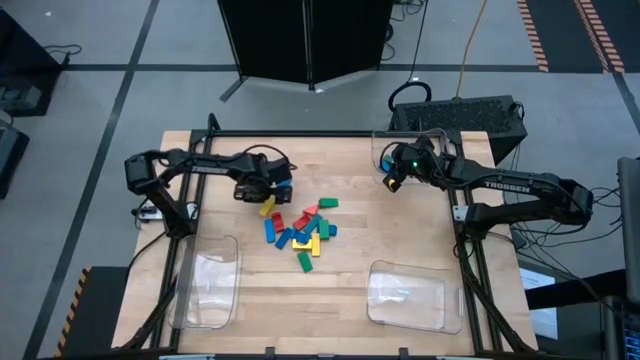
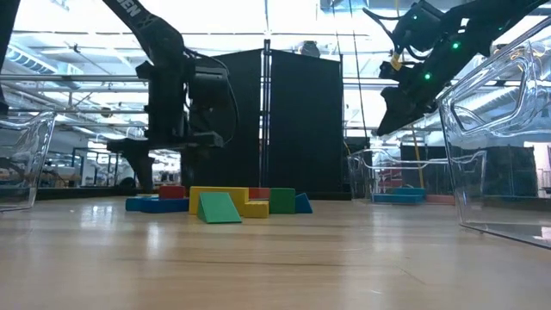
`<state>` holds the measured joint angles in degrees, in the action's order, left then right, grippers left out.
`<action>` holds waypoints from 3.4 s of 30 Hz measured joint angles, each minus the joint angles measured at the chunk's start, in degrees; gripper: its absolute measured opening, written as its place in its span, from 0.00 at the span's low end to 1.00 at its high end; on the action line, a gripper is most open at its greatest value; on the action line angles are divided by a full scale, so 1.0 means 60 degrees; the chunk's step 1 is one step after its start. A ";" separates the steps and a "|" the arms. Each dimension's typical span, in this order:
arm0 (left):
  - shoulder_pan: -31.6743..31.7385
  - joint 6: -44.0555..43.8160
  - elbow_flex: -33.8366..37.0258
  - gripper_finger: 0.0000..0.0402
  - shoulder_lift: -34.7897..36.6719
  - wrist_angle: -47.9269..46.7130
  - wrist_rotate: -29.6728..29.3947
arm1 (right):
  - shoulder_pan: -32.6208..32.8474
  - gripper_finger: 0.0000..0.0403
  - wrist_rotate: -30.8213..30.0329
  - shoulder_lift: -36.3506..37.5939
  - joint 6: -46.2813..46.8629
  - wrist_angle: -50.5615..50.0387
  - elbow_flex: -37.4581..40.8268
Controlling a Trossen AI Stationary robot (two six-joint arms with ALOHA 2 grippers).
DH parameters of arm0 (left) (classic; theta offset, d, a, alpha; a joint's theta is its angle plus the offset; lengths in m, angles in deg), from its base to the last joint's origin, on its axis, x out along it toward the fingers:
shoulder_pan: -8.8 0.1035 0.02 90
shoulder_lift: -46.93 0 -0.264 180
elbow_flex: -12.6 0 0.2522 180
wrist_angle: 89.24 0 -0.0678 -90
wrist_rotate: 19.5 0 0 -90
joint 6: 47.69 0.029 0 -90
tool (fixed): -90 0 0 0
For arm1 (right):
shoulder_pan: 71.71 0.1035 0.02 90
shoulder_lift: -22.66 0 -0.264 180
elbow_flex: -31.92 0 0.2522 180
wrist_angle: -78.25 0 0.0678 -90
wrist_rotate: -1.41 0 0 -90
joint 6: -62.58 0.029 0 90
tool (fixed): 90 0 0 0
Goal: Sort blocks by size
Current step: Put the yellow rectangle block into the top transparent bin
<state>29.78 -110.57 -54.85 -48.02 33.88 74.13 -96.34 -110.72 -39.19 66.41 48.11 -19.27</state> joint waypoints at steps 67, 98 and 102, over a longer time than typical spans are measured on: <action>-0.0459 1.0137 -0.2193 0.25 -0.0379 0.4644 0.4434 | 0.2576 0.40 0.2542 -0.1190 -0.4999 0.3268 0.0208; -0.0519 1.2873 -0.2193 0.25 -0.0375 0.3271 0.4819 | 0.3278 0.40 0.3340 -0.4316 -0.8902 0.4122 -0.2125; -0.0519 1.2893 -0.2193 0.25 -0.0375 0.3305 0.4812 | 0.3397 0.40 0.3521 -0.4390 -0.8870 0.4104 -0.2142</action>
<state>26.67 -33.21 -68.01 -50.28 53.71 103.01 -75.95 -89.59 -65.53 13.19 72.74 -32.12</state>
